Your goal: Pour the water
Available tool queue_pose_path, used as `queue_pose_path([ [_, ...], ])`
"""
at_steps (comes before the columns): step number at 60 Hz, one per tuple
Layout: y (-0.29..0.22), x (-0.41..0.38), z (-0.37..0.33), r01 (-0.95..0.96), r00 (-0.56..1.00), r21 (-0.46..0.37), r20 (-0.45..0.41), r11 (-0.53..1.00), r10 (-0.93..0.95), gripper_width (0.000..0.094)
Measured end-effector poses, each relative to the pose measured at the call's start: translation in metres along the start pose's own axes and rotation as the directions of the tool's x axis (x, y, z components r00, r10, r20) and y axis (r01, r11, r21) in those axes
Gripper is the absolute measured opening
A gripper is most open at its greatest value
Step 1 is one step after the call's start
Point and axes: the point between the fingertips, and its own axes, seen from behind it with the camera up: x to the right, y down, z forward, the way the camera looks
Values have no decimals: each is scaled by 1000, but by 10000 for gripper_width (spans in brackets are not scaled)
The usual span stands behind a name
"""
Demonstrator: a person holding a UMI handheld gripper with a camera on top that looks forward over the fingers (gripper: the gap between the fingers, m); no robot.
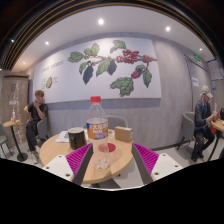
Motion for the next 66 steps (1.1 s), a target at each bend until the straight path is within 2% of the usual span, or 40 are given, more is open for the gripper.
queue_pose_path([
  [1, 2, 19, -4, 8, 1000, 10, 24, 1000, -8, 840],
  [5, -1, 5, 15, 21, 999, 36, 44, 999, -23, 839],
  [7, -8, -32, 30, 22, 999, 42, 34, 999, -23, 839],
  [12, -12, -29, 45, 34, 997, 64, 68, 997, -39, 831],
  [15, -14, -55, 67, 39, 998, 71, 50, 997, -43, 831],
  [21, -27, -40, 85, 45, 998, 90, 30, 995, -48, 833],
  [26, -26, -60, 110, 38, 999, 98, 7, 994, -38, 815],
  [28, -27, -58, 115, 36, 999, 96, -1, 995, -36, 746],
  [29, -28, -56, 118, 36, 999, 96, -8, 995, -35, 673],
  [30, -28, -53, 120, 37, 999, 96, -19, 995, -36, 551],
  [31, -27, -52, 122, 38, 999, 95, -27, 995, -35, 515],
  [35, -33, -51, 120, 31, 999, 103, -45, 994, -27, 460],
  [44, -34, -65, 122, 104, 995, 137, -8, 985, -104, 323],
  [50, -45, -64, 119, 255, 967, 139, -14, 957, -256, 322],
  [54, -55, -57, 132, 431, 902, 163, -109, 887, -418, 321],
  [58, -88, -50, 141, 642, 765, 131, -184, 755, -618, 322],
  [62, -99, -63, 173, 839, 538, 79, -269, 539, -799, 321],
  [66, -128, -61, 182, 972, 227, 5, -298, 236, -927, 320],
])
